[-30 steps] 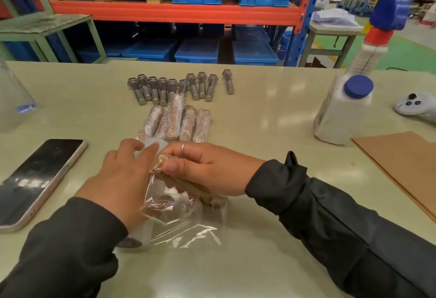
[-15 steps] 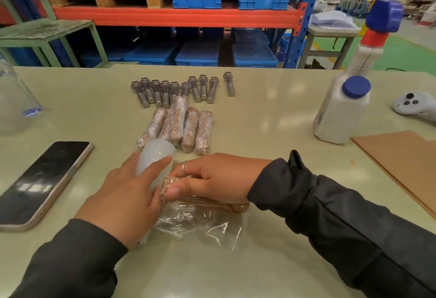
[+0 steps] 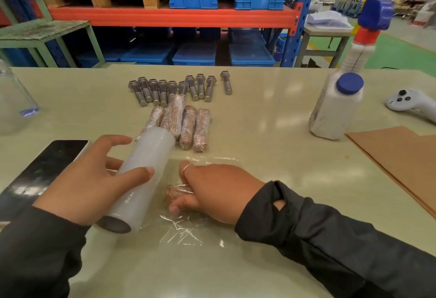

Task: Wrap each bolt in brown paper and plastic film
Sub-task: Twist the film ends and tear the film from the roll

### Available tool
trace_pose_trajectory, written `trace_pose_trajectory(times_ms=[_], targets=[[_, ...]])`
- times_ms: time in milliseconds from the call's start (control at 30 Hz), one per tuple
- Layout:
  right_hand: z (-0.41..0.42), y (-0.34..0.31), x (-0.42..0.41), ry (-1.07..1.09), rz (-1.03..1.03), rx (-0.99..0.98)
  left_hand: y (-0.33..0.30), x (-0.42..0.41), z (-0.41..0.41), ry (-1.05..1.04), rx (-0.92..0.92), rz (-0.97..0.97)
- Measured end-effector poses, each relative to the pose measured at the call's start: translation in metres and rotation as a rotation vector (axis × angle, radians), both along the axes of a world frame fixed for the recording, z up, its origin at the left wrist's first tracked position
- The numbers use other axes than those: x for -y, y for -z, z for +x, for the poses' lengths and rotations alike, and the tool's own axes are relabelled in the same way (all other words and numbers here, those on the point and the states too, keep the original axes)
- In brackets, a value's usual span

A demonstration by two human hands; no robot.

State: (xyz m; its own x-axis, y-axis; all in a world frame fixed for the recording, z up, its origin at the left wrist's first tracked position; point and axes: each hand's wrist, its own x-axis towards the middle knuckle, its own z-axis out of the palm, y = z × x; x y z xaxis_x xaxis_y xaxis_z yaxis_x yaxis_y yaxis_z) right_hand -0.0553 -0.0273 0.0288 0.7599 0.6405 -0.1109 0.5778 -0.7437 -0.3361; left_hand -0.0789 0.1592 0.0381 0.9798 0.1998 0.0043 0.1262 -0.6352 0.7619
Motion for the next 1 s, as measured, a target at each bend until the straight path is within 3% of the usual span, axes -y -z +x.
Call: trace_pose_trajectory(times_ms=[133, 233, 267, 333, 400, 433, 500, 600, 767, 867, 1000], targets=[[-0.001, 0.007, 0.011, -0.003, -0.006, 0.120, -0.007, 0.013, 0.002, 0.063, -0.034, -0.077], [-0.003, -0.004, 0.021, 0.205, 0.315, 0.115, -0.007, 0.018, 0.002, 0.059, -0.041, -0.090], [-0.003, -0.009, 0.023, 0.293, 0.423, 0.059, -0.008, 0.020, 0.000, 0.041, -0.036, -0.094], [-0.006, -0.015, 0.021, 0.384, 0.585, -0.288, -0.009, 0.025, -0.004, 0.010, -0.022, -0.100], [-0.011, -0.016, 0.011, 0.400, 0.661, -0.657, -0.006, 0.032, -0.010, -0.006, 0.013, -0.048], [-0.013, -0.014, 0.005, 0.409, 0.660, -0.718, -0.004, 0.036, -0.013, 0.003, 0.041, 0.014], [-0.016, -0.009, -0.007, 0.425, 0.624, -0.651, -0.002, 0.043, -0.022, 0.046, 0.122, 0.113], [-0.016, -0.008, -0.014, 0.431, 0.602, -0.527, 0.000, 0.044, -0.029, 0.082, 0.232, 0.057], [-0.014, -0.012, -0.006, 0.510, 0.773, -0.725, 0.007, 0.027, -0.019, 0.110, 0.240, -0.252], [-0.017, -0.007, -0.002, 0.505, 0.921, -0.806, 0.017, 0.025, -0.013, 0.196, 0.119, -0.111], [-0.021, -0.004, 0.001, 0.475, 0.934, -0.654, 0.029, 0.026, -0.009, 0.245, 0.060, 0.085]])
